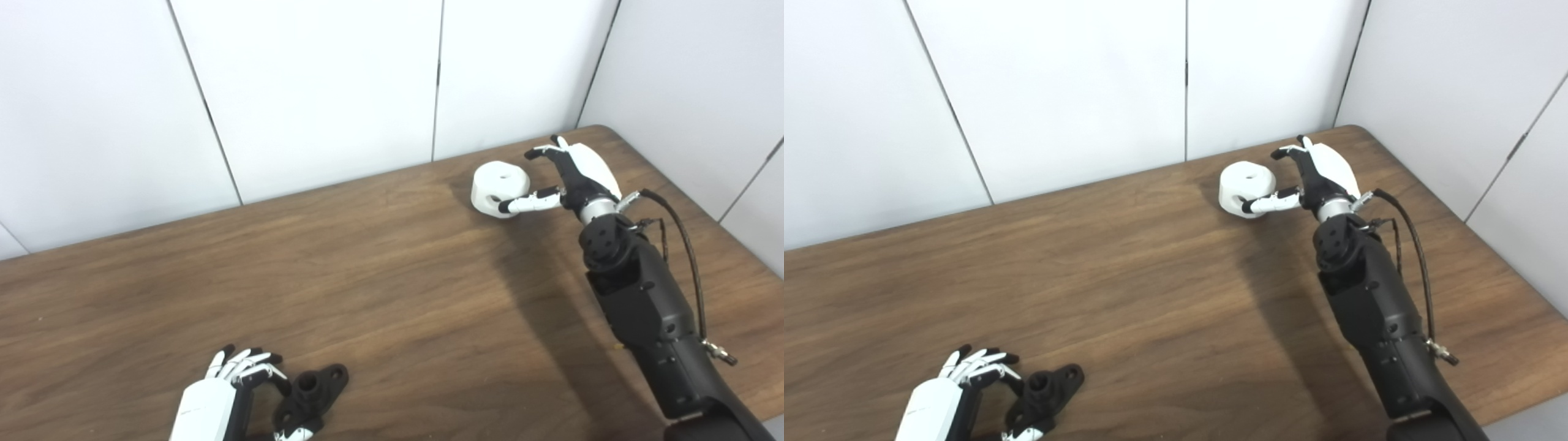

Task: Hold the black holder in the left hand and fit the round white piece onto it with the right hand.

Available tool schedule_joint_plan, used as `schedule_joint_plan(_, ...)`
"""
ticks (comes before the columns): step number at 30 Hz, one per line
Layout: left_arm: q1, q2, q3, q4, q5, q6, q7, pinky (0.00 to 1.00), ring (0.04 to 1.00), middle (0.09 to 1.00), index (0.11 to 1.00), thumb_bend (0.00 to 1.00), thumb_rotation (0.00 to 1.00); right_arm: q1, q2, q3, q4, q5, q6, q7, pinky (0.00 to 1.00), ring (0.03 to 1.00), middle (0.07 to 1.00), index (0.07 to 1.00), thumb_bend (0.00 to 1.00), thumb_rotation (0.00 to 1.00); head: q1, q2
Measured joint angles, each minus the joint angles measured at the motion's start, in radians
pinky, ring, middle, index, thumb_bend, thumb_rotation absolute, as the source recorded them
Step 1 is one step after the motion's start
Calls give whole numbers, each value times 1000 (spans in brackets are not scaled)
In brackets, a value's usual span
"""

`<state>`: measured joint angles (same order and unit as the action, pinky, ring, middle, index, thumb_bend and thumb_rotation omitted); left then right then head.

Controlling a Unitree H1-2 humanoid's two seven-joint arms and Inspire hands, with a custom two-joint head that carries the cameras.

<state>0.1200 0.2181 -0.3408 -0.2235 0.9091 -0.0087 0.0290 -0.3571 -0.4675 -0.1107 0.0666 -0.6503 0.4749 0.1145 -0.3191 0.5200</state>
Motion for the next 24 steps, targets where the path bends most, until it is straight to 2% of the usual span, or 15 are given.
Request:
schedule_joint_plan(9, -1, 1, -1, 3, 4, 0, 1, 967, 844, 753, 485, 521, 44, -47, -5, 17, 38, 0, 0, -2, 1000, 1000, 1000, 837, 944, 361, -2, -8)
schedule_joint_plan(24, -1, 1, -2, 4, 6, 0, 4, 960, 845, 756, 485, 521, 45, -89, -10, 47, 109, -20, 0, 6, 1000, 1000, 997, 805, 967, 375, -2, -8)
